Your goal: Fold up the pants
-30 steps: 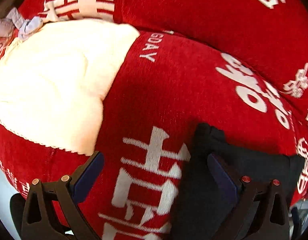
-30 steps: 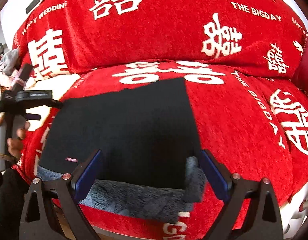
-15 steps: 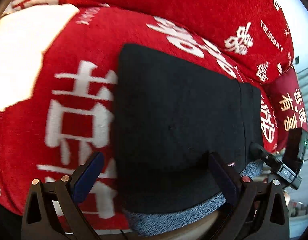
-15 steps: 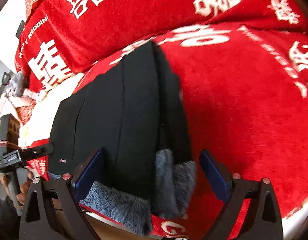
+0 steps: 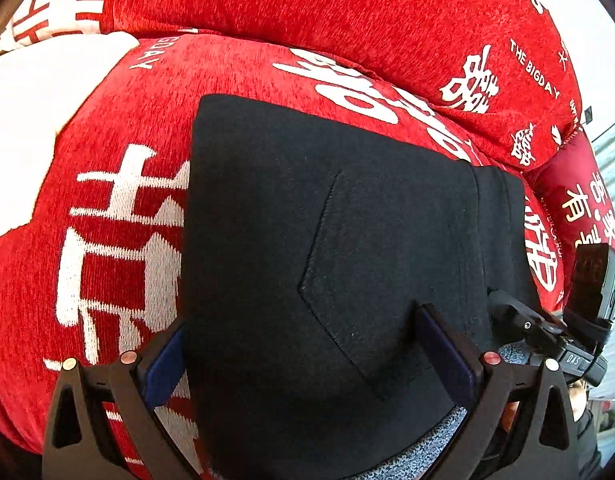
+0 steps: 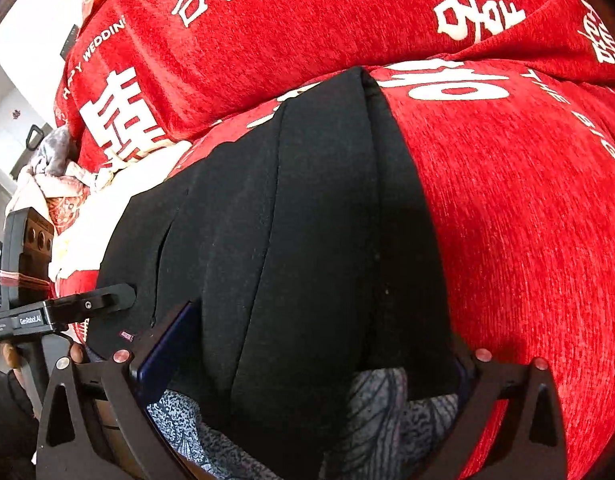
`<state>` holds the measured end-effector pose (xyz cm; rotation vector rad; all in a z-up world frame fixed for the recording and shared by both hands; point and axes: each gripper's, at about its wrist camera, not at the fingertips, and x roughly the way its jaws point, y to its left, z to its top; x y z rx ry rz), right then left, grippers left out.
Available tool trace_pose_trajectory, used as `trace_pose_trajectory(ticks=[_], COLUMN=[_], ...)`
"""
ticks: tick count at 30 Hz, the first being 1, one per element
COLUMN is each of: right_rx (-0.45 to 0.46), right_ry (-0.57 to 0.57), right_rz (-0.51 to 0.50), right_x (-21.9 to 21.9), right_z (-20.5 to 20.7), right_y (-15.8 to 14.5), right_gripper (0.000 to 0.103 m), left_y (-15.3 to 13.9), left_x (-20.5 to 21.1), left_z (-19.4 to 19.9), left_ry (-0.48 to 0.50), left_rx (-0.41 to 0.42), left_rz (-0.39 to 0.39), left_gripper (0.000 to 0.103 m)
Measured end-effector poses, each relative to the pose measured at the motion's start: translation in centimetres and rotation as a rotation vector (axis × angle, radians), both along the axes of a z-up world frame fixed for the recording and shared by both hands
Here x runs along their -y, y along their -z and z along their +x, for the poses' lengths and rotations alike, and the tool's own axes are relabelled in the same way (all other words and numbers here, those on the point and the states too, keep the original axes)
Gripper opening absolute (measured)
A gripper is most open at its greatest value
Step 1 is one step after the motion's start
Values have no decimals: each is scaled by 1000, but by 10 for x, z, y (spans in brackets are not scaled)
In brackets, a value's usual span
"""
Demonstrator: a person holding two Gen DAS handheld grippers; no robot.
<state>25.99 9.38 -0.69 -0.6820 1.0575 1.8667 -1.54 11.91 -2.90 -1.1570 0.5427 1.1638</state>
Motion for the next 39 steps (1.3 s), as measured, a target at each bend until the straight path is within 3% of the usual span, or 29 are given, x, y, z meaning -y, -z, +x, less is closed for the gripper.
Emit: trace_pose_trajectory(ticks=[2, 5, 8, 10, 16, 29, 39], right_rx=[26, 55, 87, 91, 127, 58, 26], right_ry=[14, 14, -12, -18, -4, -43, -85], right_rz=[-20, -21, -1, 19, 51, 158, 140], right_x=[-2, 1, 7, 12, 19, 15, -19], right_z=[-5, -12, -18, -21, -34, -77, -132], right_y=[-3, -10, -19, -31, -49, -113, -120], right_gripper=[103, 98, 84, 63, 52, 51, 51], left_y=[0, -5, -14, -18, -29, -90, -105], left_x=[-1, -1, 1, 1, 2, 2, -19], left_z=[0, 1, 3, 2, 1, -40, -93], left_ry=[-2, 27, 71, 92, 110, 59, -13], left_rx=[1, -4, -18, -24, -31, -42, -81], left_rz=[-2, 5, 12, 10, -1, 70, 48], left_gripper=[103, 93, 75, 66, 48, 46, 46])
